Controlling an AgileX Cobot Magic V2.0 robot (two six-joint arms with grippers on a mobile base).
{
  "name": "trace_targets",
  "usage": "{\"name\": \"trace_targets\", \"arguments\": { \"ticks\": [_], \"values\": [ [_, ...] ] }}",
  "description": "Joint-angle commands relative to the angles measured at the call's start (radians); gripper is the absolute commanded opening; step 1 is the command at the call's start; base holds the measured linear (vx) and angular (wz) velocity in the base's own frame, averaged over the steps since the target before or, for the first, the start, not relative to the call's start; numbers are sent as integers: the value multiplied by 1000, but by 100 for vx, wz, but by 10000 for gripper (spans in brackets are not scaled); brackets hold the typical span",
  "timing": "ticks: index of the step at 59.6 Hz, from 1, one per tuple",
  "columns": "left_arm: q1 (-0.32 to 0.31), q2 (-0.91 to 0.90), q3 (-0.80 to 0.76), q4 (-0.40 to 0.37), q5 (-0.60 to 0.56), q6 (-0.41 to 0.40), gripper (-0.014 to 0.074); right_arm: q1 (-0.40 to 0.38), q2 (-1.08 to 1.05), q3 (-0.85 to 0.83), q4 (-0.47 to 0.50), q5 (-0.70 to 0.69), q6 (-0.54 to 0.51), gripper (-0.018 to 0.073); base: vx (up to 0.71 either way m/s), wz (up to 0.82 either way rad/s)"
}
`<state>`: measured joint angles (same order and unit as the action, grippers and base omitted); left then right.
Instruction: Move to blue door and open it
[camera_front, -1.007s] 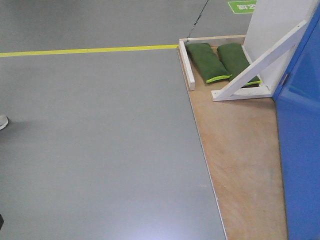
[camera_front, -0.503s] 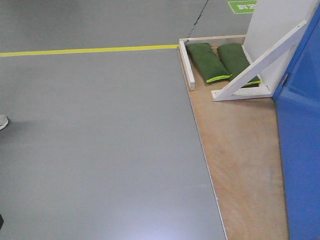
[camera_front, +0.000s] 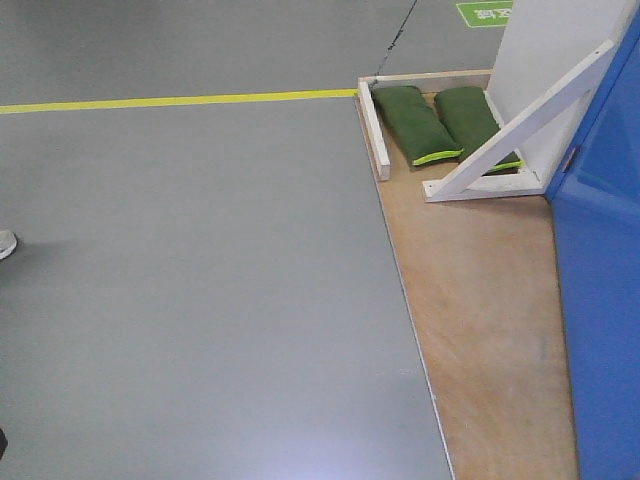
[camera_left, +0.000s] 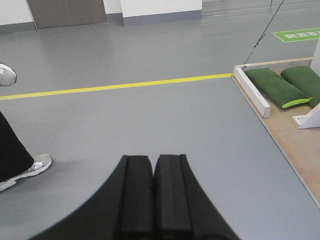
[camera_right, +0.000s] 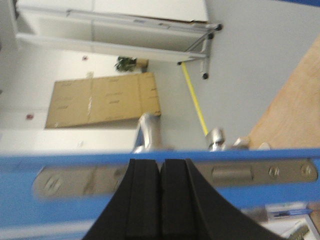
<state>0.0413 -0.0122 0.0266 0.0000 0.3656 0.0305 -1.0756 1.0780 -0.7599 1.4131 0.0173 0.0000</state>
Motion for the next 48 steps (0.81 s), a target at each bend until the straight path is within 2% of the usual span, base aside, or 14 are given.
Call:
{"name": "trace_targets", "arguments": {
  "ticks": [1,14,25,38,48],
  "values": [
    [1,-14,4,0,-78,-3,70,-16,53,-85,11,-8,0,6,0,0],
    [1,-14,4,0,-78,-3,70,-13,222,-303,11,67,0,6,0,0],
    [1,-14,4,0,-78,-3,70,-13,269,-450,24,158,0,6,0,0],
    [1,-14,4,0,-78,-3,70,-13,261,-516,38,386,0,6,0,0],
    [1,-14,4,0,-78,-3,70,-13,236,-516,30,499,0,6,0,0]
  ]
}}
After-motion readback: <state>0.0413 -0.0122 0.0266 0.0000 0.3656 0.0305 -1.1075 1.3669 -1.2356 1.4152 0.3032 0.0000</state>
